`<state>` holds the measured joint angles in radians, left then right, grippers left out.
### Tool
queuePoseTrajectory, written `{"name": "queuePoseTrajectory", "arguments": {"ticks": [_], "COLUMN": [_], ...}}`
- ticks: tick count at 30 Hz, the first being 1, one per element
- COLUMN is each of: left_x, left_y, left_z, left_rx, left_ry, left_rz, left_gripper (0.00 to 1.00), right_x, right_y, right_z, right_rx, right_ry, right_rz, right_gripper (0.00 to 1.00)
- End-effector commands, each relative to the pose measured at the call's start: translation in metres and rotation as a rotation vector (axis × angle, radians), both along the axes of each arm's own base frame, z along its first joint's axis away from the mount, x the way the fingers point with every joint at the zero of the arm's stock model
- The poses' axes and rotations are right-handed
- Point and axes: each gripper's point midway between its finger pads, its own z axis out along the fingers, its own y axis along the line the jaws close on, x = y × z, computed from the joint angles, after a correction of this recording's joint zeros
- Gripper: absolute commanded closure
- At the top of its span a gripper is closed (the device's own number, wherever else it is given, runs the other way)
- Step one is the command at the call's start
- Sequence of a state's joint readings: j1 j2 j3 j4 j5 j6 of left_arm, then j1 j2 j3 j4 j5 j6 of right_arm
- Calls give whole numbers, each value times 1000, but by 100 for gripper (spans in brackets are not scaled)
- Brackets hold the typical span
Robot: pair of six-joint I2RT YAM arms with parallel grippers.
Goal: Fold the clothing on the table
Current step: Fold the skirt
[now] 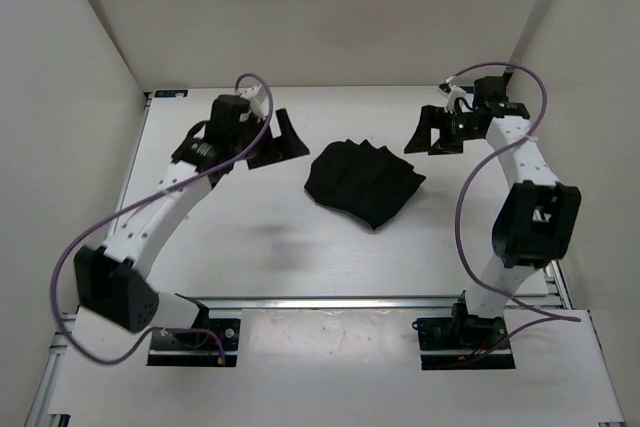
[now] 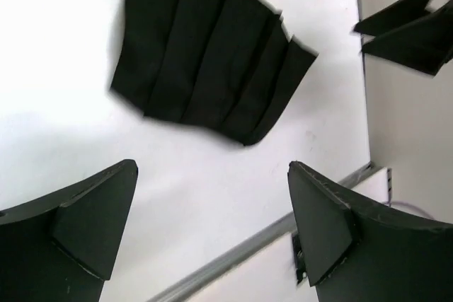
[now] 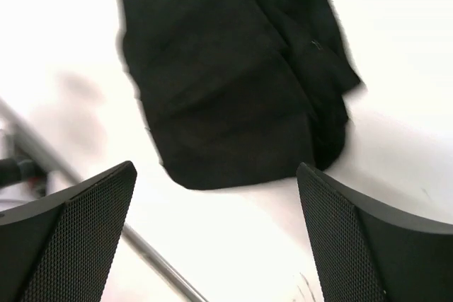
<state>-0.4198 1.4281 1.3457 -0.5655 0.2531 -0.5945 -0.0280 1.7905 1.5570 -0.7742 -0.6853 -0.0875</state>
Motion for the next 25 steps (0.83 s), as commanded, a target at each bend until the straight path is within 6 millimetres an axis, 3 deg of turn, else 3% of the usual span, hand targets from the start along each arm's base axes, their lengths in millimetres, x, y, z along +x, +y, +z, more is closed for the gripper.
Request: {"name": "queuePoseTrajectory", "arguments": {"ticks": [1,3,5,7,8,10,11,12,14,19,25], "left_x": [-59,-76,-91,-101,-108,-116,-121,-124,-132,-137,-129], "left_y": [49,64,74,83,88,96,101,107,113,127,121], "left_z": [-43,-54,-50,-53,-54,-58,-61,-67,-69,-79,-75], "left_rx": [126,134,133,134,134,136,142,162,183,209,239], "left_ry": [144,145,109,90,87,87,90,90,78,80,61], "left_rz": [57,49,57,68,71,82,87,89,91,97,55], "left_gripper": [2,2,2,2,1,2,1,2,1,2,2], "right_x": [-26,-43,-65,-85,-93,-115,-124,-130,-145,-165,-161], "right_y": [-32,-35,-36,-42,-37,-39,-40,-39,-37,-44,-62], "right_z": [-24,-13,-15,-29,-19,-23,-35,-28,-39,-51,-50], "right_rx": [-250,-255,-268,-308,-304,-307,-304,-288,-285,-316,-343], "right_ry": [17,-18,-32,-39,-100,-135,-108,-140,-130,-132,-137], "right_rz": [-101,-127,-121,-143,-131,-187,-212,-231,-255,-305,-380], "right_gripper": [1,1,1,1,1,0,1,0,0,1,1]}}
